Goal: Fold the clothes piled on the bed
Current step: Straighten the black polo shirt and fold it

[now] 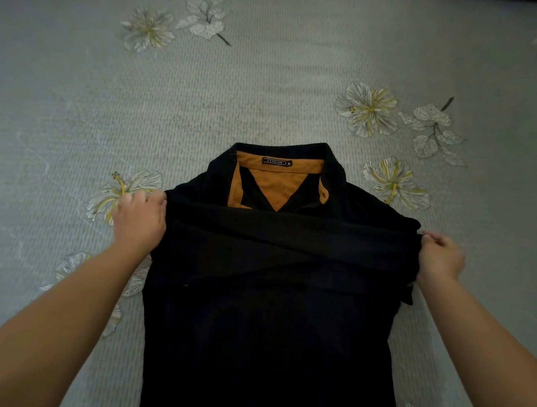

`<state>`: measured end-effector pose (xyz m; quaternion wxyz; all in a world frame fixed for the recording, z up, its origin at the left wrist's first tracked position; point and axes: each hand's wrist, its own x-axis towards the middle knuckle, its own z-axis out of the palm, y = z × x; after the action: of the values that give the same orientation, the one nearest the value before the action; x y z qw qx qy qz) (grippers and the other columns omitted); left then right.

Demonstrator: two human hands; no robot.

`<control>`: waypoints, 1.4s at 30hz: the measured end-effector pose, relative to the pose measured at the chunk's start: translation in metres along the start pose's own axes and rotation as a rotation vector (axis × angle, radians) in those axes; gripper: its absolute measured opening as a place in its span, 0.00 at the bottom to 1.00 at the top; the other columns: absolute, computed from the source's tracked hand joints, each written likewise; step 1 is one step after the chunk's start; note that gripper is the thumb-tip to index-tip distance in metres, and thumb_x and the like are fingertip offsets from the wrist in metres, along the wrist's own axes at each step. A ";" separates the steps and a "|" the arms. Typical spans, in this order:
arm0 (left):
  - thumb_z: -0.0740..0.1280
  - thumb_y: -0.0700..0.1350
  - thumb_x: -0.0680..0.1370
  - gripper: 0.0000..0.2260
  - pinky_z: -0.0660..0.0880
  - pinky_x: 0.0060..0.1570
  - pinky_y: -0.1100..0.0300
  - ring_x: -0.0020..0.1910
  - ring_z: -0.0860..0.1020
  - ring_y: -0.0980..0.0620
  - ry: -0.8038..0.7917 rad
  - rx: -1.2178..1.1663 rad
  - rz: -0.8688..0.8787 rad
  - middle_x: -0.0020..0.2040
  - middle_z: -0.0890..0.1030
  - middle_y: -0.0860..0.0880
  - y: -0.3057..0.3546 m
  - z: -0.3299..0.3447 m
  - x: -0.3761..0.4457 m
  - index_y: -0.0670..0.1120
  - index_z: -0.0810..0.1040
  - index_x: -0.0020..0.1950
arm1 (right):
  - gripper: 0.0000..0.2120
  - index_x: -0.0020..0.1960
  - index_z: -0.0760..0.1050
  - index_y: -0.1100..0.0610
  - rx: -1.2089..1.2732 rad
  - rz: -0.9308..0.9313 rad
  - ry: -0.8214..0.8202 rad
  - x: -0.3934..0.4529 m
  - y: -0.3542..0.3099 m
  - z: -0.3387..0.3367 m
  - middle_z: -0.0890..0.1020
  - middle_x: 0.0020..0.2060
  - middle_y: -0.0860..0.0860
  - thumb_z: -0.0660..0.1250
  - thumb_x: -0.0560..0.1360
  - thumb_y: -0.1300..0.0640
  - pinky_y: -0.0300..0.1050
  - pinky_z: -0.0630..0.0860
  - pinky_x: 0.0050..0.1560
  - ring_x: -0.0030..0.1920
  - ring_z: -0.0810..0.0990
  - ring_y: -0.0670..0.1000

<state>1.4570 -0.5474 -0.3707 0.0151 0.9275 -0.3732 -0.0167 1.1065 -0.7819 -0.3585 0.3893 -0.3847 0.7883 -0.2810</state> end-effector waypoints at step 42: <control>0.55 0.61 0.77 0.32 0.46 0.71 0.43 0.75 0.43 0.45 -0.479 -0.078 0.183 0.77 0.47 0.45 0.090 0.015 -0.055 0.50 0.50 0.76 | 0.27 0.71 0.63 0.59 -0.260 -0.388 -0.187 -0.033 0.031 -0.032 0.74 0.61 0.55 0.65 0.73 0.68 0.38 0.67 0.55 0.55 0.76 0.52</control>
<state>1.3543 -0.5749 -0.3813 -0.0366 0.8581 -0.4476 -0.2488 1.0814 -0.7331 -0.3510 0.3467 -0.6001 0.6896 -0.2101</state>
